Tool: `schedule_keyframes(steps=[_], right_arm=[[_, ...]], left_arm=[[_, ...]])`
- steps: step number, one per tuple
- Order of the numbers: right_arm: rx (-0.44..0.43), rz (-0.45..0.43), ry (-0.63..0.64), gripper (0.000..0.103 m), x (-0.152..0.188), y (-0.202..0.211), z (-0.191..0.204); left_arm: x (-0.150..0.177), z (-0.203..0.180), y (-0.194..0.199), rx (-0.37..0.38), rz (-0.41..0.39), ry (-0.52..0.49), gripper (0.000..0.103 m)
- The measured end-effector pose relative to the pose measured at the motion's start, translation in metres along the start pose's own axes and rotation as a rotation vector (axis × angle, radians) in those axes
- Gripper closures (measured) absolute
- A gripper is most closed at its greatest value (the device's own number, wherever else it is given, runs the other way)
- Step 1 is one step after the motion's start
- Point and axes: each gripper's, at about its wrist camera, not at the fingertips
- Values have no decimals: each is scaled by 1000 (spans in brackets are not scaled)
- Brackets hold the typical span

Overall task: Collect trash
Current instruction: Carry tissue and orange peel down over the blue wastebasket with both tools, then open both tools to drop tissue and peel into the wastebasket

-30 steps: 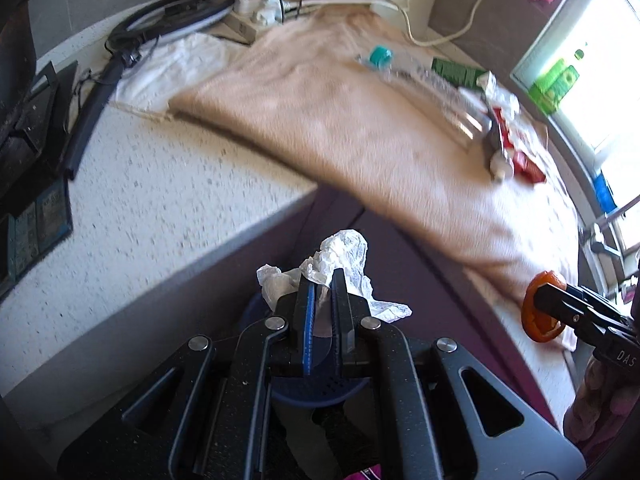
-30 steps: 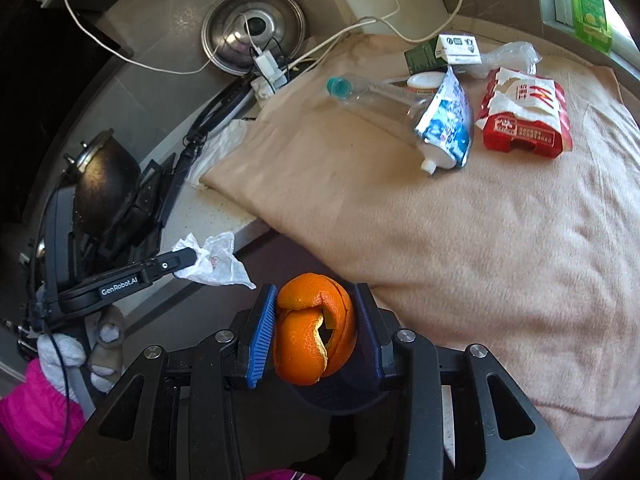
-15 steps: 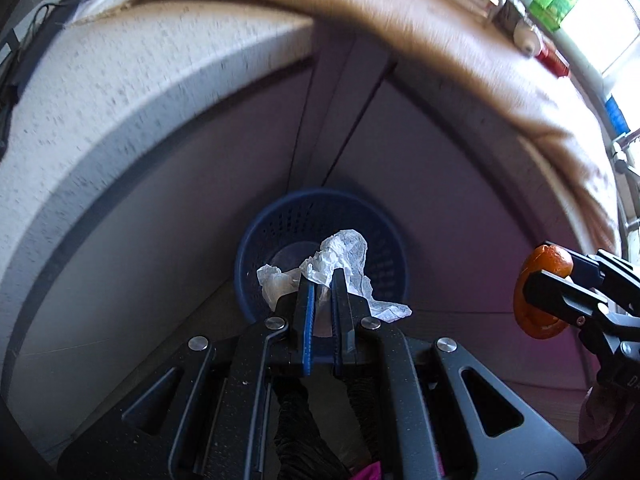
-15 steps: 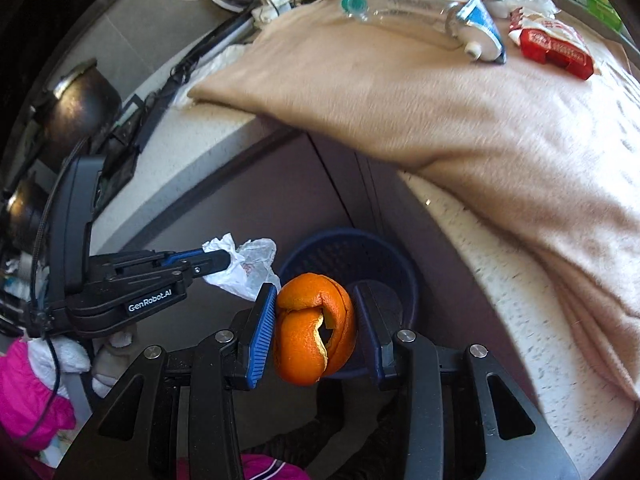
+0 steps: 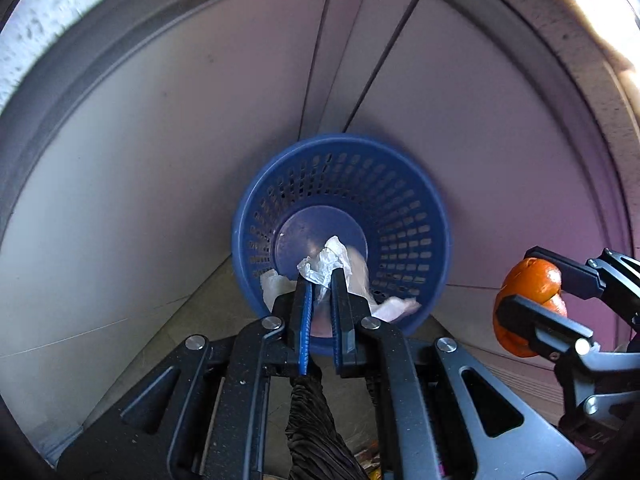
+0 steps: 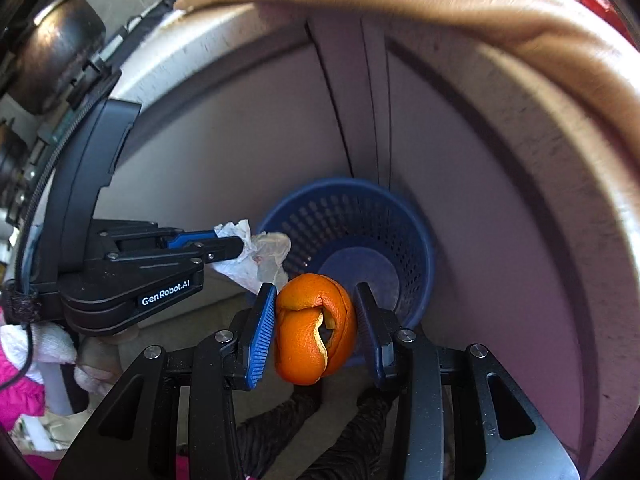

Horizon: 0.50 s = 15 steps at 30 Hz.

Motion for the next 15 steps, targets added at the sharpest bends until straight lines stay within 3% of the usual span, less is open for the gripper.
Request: schedule_keyframes(steps=[15], right_arm=[[30, 36, 21, 64, 9, -41, -10]], left_arm=[[-2, 6, -28, -42, 9, 3, 98]])
Point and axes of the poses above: each gripper's, at about its wrist camera, not at the fingertips, and y roughly against the way its jaws point, z to its left, x to its underside, and after that the axes turned 13 degrees about -z, right-handed
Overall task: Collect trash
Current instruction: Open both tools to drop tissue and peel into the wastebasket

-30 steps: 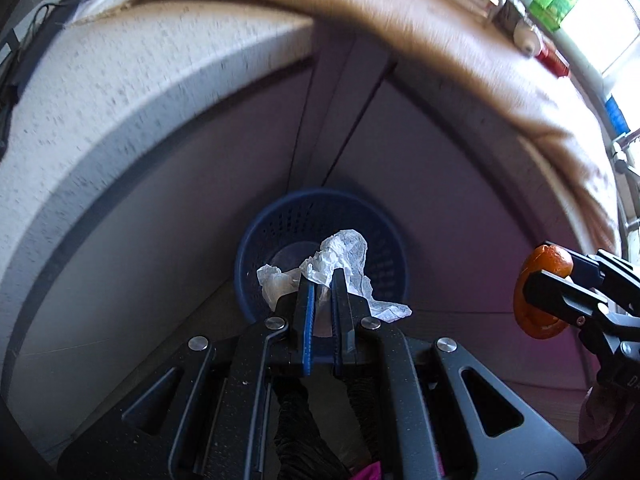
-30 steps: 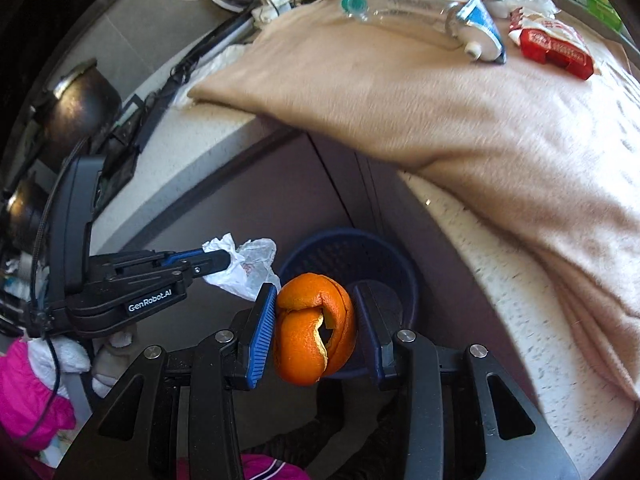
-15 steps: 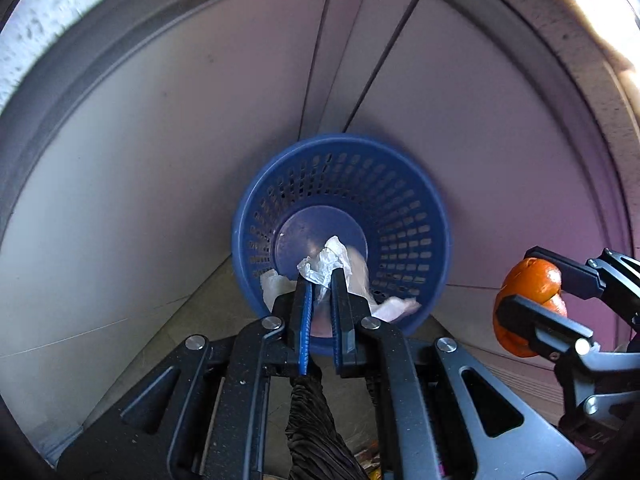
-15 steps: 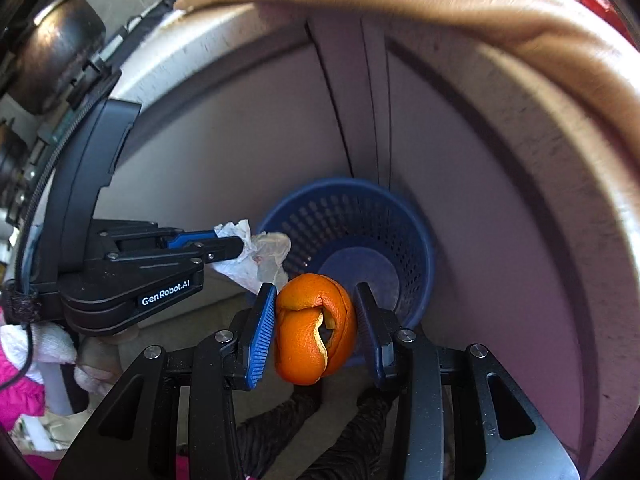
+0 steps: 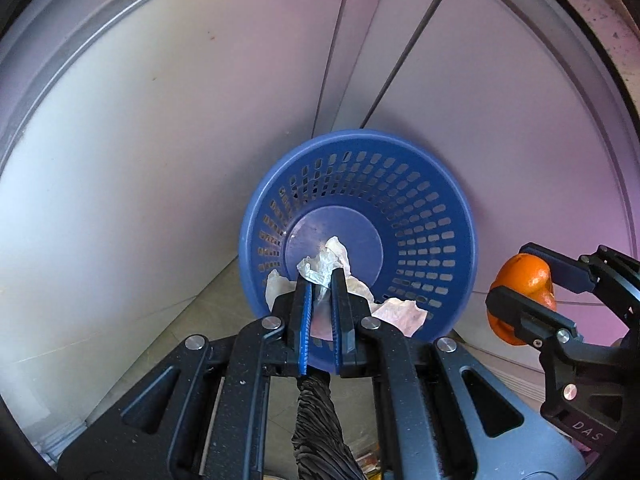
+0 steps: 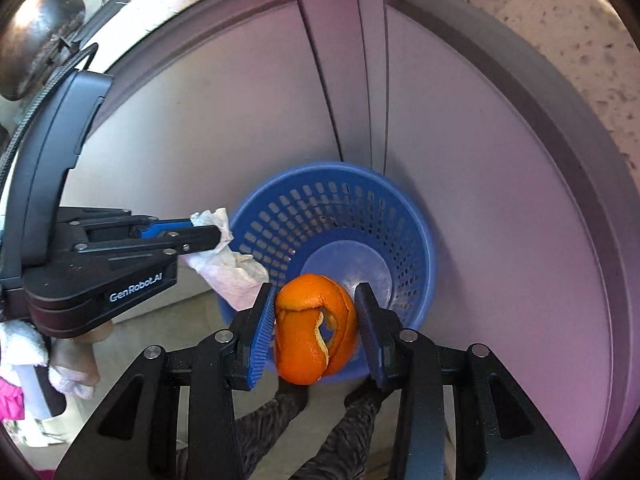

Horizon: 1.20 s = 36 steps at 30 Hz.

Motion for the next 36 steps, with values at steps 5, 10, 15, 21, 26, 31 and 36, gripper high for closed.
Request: schedule_keyframes(steps=[5, 10, 15, 21, 26, 31, 36], right_arm=[[-3, -2, 17, 63, 0, -3, 1], [8, -4, 35, 63, 0, -4, 4], [10, -5, 41, 51, -4, -3, 3], [8, -19, 45, 50, -11, 3, 1], [-2, -29, 48, 50, -16, 15, 2], [-22, -62, 62, 50, -28, 39, 4], [-58, -101, 56, 50, -42, 69, 3]], left_arm=[[-1, -1, -4, -15, -8, -9, 89], [-3, 0, -3, -27, -23, 0, 59], [-7, 4, 1, -36, -35, 12, 56], [-11, 4, 10, -42, -46, 15, 56], [-10, 0, 22, -44, -61, 6, 56], [-18, 1, 44, -36, -91, 15, 56], [-31, 0, 72, -23, -138, 31, 56]])
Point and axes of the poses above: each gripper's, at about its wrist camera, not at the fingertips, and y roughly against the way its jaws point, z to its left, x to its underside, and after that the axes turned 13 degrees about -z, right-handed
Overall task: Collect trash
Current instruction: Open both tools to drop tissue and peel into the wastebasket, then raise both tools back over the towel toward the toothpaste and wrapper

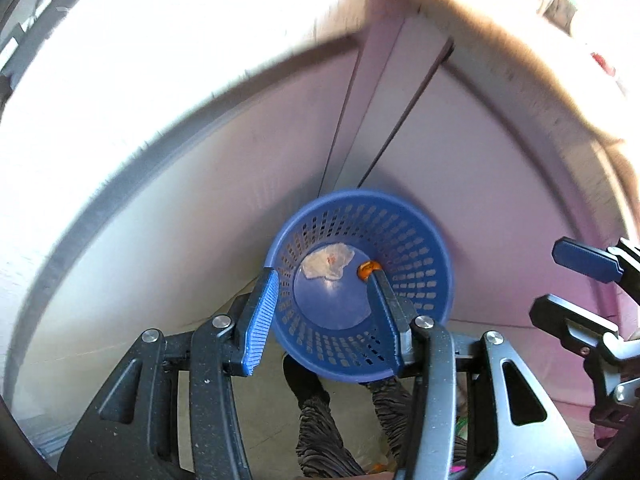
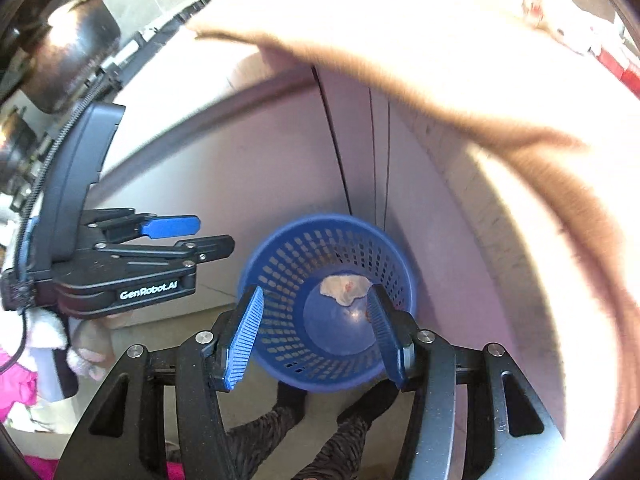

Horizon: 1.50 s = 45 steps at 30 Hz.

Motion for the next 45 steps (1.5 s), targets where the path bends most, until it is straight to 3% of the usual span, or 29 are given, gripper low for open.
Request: schedule_keyframes(steps=[12, 21, 24, 28, 36, 45], right_arm=[[-54, -106, -17, 45, -37, 74, -16], [-26, -201, -67, 42, -56, 125, -49], [-2, -230, -96, 37, -63, 138, -66], [47, -265, -132, 37, -74, 153, -90], [128, -299, -235, 32, -94, 167, -152], [159, -303, -306, 32, -112, 158, -209]], left_arm=[[-50, -18, 60, 44, -133, 23, 56], [-96, -54, 91, 125, -213, -8, 56], [-108, -70, 94, 166, -227, -16, 56], [-122, -97, 97, 218, -245, -27, 46], [-148, -144, 87, 283, -247, -77, 46], [-167, -176, 64, 322, -211, -87, 46]])
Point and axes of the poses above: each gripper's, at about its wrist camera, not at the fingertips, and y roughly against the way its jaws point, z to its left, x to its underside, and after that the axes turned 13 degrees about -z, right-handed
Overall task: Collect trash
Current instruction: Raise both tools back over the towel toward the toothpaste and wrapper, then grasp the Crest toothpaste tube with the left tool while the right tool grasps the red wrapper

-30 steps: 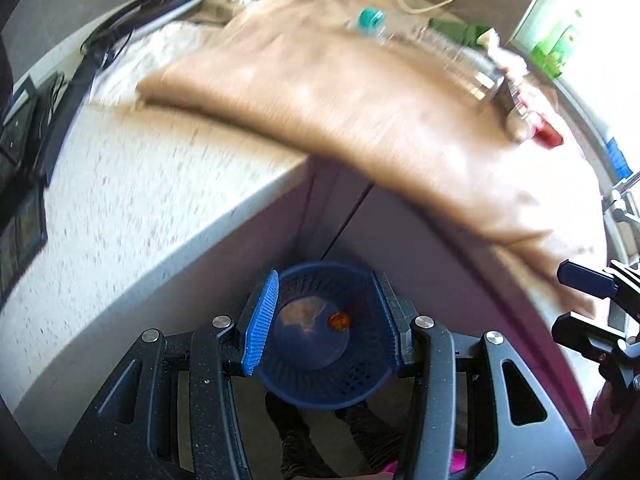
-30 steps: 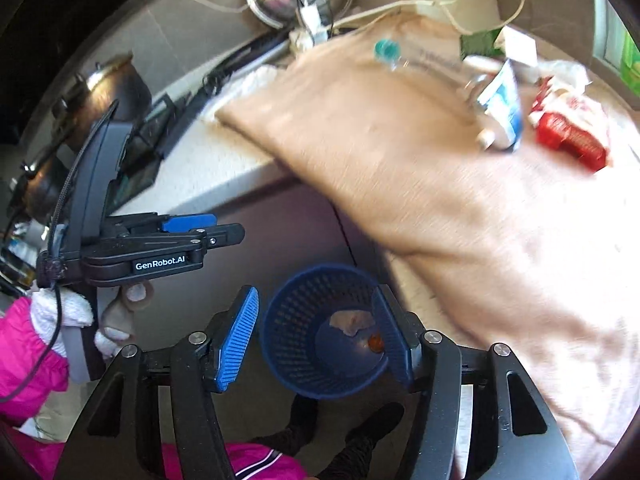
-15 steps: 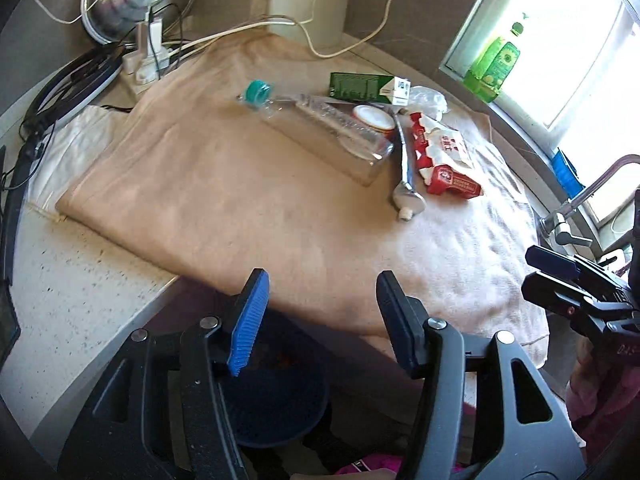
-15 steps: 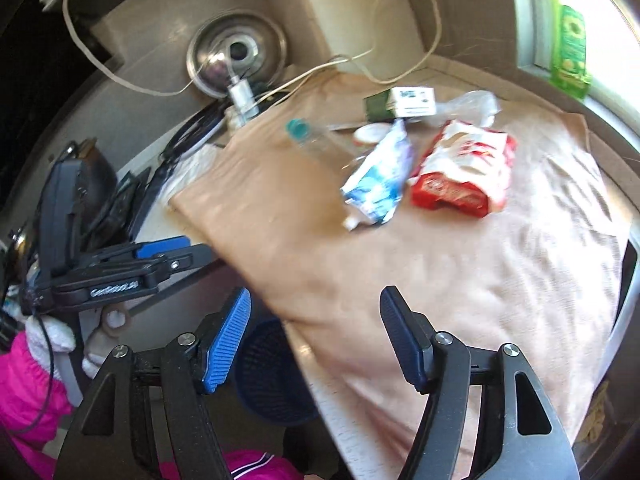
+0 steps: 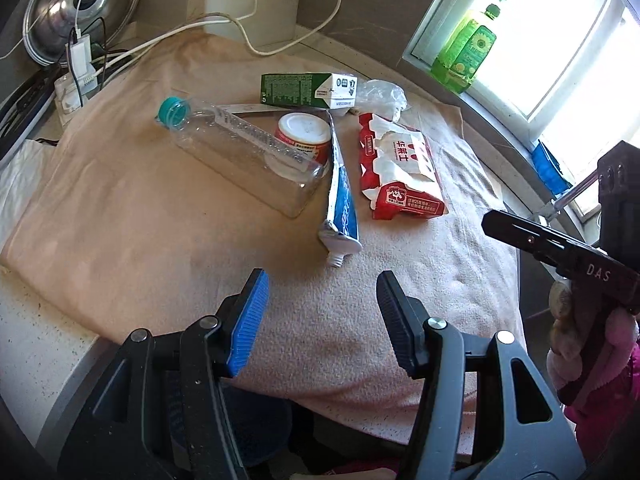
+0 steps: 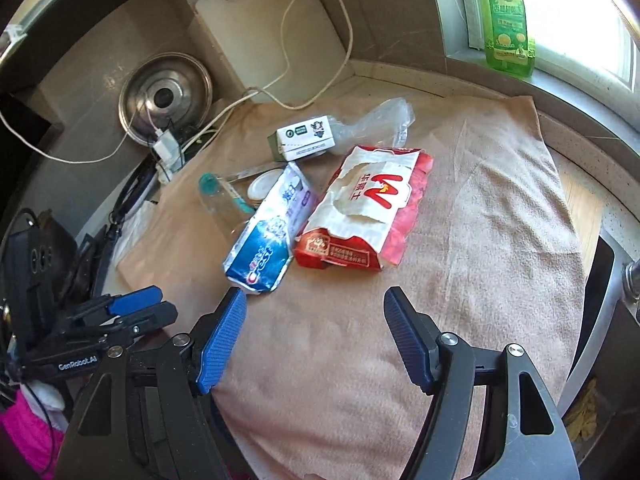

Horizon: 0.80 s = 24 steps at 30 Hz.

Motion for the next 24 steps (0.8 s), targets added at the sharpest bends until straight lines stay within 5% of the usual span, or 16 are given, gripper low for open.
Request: schedule_keyframes(steps=[24], right_arm=[[-8, 81, -208, 32, -30, -84, -69]], left_arm=[[-9, -12, -68, 7, 53, 27, 50]])
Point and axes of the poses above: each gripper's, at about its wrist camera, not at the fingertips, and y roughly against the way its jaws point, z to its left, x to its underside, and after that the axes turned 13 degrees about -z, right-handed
